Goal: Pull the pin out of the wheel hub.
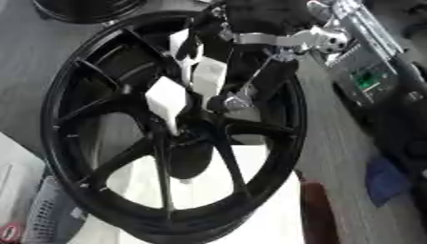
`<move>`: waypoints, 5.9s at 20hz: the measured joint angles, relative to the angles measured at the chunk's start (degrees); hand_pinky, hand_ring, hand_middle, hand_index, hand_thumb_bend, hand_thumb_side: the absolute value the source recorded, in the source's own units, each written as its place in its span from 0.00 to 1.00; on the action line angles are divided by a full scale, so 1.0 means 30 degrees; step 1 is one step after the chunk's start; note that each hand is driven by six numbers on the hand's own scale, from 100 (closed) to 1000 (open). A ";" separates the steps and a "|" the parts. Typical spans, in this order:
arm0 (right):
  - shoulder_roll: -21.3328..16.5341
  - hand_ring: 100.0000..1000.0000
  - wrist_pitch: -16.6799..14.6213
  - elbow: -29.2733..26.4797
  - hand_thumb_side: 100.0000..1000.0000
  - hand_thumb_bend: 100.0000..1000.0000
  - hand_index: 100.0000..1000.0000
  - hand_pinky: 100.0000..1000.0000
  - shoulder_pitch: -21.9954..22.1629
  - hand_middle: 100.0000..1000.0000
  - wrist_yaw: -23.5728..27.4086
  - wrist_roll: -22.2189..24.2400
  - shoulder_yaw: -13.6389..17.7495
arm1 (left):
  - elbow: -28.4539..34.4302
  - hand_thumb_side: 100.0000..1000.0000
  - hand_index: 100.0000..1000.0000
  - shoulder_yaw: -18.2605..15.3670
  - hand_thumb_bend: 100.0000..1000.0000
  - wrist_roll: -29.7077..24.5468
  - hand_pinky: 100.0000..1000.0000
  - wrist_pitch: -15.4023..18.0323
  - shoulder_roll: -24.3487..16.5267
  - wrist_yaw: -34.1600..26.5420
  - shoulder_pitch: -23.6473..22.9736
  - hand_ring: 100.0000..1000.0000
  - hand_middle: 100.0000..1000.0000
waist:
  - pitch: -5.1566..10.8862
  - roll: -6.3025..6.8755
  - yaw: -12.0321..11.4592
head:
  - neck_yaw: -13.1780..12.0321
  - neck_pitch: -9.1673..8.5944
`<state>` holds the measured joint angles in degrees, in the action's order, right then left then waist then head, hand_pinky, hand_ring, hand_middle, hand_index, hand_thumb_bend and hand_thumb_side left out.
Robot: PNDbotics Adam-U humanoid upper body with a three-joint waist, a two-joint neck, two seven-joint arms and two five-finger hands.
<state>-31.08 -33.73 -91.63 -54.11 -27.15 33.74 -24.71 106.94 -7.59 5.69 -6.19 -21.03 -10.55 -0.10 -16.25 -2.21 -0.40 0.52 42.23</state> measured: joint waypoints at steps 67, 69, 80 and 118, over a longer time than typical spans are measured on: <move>-0.0545 0.72 -0.1493 -0.0197 0.36 0.36 0.74 0.84 -0.0272 0.62 -0.1441 -0.1493 -0.0101 | -0.0115 0.88 0.68 0.0285 0.00 -0.0714 0.71 -0.0149 -0.0022 0.0138 0.0241 0.67 0.55 | -0.1177 0.0039 -0.0056 | -0.0155 -0.1480; -0.0544 0.71 -0.1623 0.0047 0.32 0.31 0.75 0.83 -0.0257 0.63 -0.1491 -0.1623 0.0005 | -0.0116 0.88 0.68 0.0321 0.00 -0.0735 0.71 -0.0160 -0.0022 0.0138 0.0257 0.67 0.55 | -0.1191 0.0058 -0.0069 | -0.0155 -0.1518; -0.0489 0.70 -0.2191 0.0856 0.32 0.33 0.74 0.82 -0.0243 0.62 -0.1722 -0.2191 0.0236 | -0.0118 0.89 0.68 0.0352 0.00 -0.0866 0.72 -0.0151 -0.0023 0.0148 0.0340 0.67 0.55 | -0.1421 0.0113 -0.0152 | -0.0120 -0.1705; -0.0248 0.47 -0.2097 0.2440 0.05 0.04 0.53 0.45 0.0076 0.45 0.2272 -0.2096 0.0120 | -0.0122 0.90 0.68 0.0477 0.00 -0.1348 0.73 -0.0301 -0.0027 0.0160 0.0421 0.69 0.56 | -0.1654 0.0092 -0.0268 | 0.0042 -0.2014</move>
<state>-31.82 -40.02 -84.31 -53.88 -20.33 27.45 -24.35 106.57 -6.16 1.65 -7.09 -21.11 -10.07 1.16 -21.21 -1.94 -1.21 0.64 36.19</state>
